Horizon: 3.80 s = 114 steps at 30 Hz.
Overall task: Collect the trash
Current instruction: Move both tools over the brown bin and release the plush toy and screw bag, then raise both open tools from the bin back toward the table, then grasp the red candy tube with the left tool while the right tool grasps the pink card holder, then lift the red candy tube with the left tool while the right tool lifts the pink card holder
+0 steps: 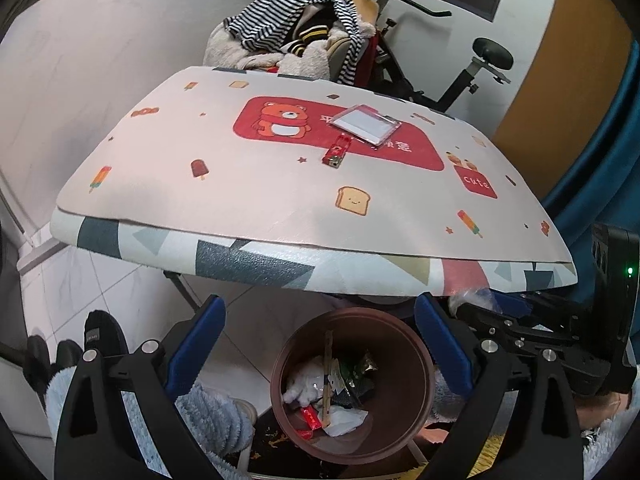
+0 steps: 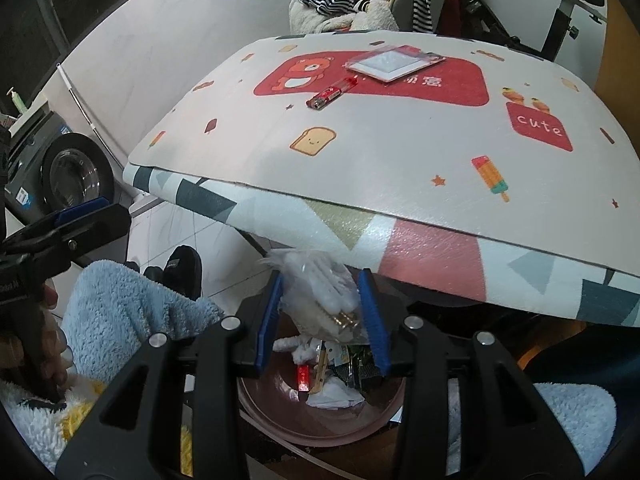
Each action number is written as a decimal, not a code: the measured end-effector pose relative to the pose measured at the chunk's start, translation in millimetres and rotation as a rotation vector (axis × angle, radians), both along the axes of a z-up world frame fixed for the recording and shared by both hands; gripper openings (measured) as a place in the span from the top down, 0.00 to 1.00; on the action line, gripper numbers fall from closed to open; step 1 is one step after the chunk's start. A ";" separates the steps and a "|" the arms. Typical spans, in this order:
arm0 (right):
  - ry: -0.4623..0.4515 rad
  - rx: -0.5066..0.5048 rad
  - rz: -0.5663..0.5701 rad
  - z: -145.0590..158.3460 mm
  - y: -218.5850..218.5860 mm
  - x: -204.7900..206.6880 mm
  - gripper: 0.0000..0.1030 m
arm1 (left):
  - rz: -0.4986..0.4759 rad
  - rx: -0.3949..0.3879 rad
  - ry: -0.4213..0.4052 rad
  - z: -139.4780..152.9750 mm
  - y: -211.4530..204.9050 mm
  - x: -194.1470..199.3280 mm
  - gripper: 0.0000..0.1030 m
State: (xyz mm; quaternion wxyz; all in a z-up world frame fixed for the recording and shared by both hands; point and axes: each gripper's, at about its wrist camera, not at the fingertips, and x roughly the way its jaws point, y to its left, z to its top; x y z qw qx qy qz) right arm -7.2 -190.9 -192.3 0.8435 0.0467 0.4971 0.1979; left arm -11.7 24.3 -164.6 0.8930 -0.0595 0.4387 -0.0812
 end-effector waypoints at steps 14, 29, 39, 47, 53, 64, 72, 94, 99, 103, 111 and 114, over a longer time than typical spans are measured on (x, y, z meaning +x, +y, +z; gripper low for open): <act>-0.006 -0.047 -0.060 -3.2 -5.9 0.8 0.06 | 0.003 -0.008 0.021 -4.8 0.9 1.6 0.10; -0.065 -0.058 -0.101 0.5 -26.4 17.1 0.06 | -0.024 -0.010 0.056 -14.2 -5.3 7.8 0.10; -0.061 -0.020 -0.136 3.4 -52.9 48.6 0.06 | -0.073 -0.057 0.068 -20.9 -10.9 28.3 0.10; -0.022 -0.048 -0.202 2.8 -65.5 77.7 0.06 | -0.158 -0.022 0.008 -13.4 -25.2 84.3 0.17; -0.048 -0.071 -0.257 3.2 -78.5 95.6 0.06 | -0.202 -0.004 0.009 -17.4 -42.3 161.7 0.31; -0.014 -0.038 -0.326 -1.7 -97.2 125.1 0.06 | -0.211 0.084 0.077 -58.5 -62.2 263.6 0.45; 0.017 0.014 -0.348 -7.1 -101.4 145.8 0.06 | -0.295 0.213 0.103 -77.1 -77.5 269.7 0.75; 0.038 -0.049 -0.567 -21.5 22.1 361.4 0.06 | 0.134 -0.132 -0.010 -24.4 96.1 176.6 0.78; 0.152 -0.155 -0.678 -46.2 26.1 386.5 0.05 | 0.148 -0.134 -0.034 -16.4 110.0 164.2 0.78; 0.131 -0.221 -0.622 -49.3 31.3 391.7 0.05 | 0.145 -0.146 -0.041 -14.0 110.9 158.7 0.78; 0.103 -0.163 -0.478 -43.9 16.2 373.4 0.13 | 0.118 -0.192 -0.028 -17.8 99.7 152.4 0.78; 0.120 -0.094 -0.421 -46.3 7.9 356.0 0.58 | 0.101 -0.201 -0.024 -16.9 92.9 147.2 0.78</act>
